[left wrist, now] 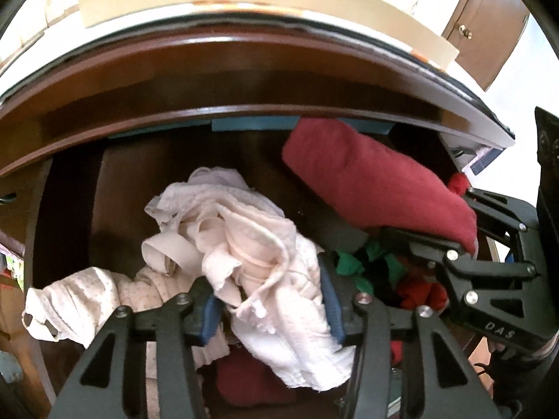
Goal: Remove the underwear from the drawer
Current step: 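Lift the pink underwear with the left tool while the right tool lifts the red underwear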
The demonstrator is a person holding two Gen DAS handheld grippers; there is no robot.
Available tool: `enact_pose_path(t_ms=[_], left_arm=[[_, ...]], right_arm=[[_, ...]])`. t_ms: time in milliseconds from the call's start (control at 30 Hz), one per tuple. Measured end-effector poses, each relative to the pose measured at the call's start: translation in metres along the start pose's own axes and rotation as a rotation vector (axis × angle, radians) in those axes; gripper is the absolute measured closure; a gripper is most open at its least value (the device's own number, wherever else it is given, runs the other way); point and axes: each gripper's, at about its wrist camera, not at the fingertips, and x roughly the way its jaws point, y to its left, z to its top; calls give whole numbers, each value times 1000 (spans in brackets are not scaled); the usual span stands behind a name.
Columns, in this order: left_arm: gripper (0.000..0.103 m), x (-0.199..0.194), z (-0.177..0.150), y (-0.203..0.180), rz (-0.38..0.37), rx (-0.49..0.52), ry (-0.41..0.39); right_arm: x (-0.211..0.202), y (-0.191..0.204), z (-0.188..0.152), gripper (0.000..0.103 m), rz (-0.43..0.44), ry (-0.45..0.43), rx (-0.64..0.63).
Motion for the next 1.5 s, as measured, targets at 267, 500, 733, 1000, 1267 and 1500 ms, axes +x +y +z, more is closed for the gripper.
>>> enact_pose_path(t_ms=[267, 500, 733, 1000, 1267, 1500], left_arm=[[56, -14, -8, -5, 29, 29, -94], [56, -20, -17, -8, 48, 57, -140], [56, -28, -26, -8, 53, 68, -182], [56, -42, -36, -10, 61, 81, -226], [56, -50, -39, -11, 73, 92, -256], [56, -64, -44, -16, 88, 104, -301]], right_arm=[[-12, 7, -3, 70, -48, -82, -36], [-18, 13, -4, 70, -84, -122, -81], [-28, 14, -8, 70, -112, -165, -107], [-36, 24, -17, 70, -172, -209, -166], [-37, 32, -18, 70, -197, -226, -196], [-42, 34, -21, 70, -205, -266, -194]])
